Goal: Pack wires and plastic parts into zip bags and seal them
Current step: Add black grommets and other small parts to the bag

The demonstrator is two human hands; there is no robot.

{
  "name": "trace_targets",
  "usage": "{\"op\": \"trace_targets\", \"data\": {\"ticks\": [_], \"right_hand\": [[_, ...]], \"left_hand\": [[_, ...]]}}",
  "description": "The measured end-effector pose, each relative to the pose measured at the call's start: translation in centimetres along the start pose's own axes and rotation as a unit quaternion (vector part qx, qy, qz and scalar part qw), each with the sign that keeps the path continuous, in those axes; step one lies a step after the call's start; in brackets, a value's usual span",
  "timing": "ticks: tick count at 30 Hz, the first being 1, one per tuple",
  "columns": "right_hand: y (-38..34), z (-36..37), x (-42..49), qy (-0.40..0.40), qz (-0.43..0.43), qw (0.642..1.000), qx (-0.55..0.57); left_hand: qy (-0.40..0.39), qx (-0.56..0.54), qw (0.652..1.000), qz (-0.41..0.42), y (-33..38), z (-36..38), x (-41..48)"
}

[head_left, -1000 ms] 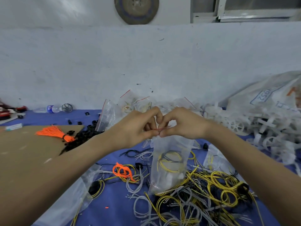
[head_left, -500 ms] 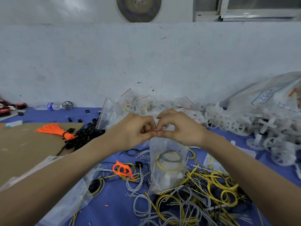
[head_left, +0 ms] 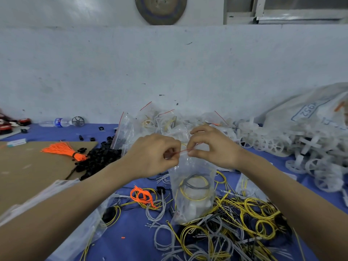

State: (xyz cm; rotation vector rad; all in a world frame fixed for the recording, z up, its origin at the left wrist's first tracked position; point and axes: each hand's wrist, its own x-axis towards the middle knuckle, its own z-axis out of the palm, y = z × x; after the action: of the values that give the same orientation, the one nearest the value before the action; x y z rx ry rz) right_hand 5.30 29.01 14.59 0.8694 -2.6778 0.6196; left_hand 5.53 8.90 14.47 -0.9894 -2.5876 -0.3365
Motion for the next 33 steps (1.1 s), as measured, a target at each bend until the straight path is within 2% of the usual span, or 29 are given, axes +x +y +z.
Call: {"op": "trace_targets", "data": {"ticks": [5, 10, 22, 33], "right_hand": [[-0.2, 0.4, -0.2, 0.012, -0.018, 1.000, -0.006], [0.0, 0.0, -0.4, 0.010, 0.013, 0.998, 0.061], [-0.8, -0.4, -0.3, -0.037, 0.014, 0.996, 0.074], [-0.6, -0.4, -0.1, -0.031, 0.007, 0.997, 0.076]], "left_hand": [[0.038, 0.035, 0.998, 0.040, 0.3, 1.1, 0.2], [0.039, -0.051, 0.998, 0.014, 0.4, 1.4, 0.5], [0.032, -0.215, 0.976, -0.029, 0.5, 2.3, 0.6], [0.008, -0.262, 0.964, -0.037, 0.7, 1.9, 0.7]]}}
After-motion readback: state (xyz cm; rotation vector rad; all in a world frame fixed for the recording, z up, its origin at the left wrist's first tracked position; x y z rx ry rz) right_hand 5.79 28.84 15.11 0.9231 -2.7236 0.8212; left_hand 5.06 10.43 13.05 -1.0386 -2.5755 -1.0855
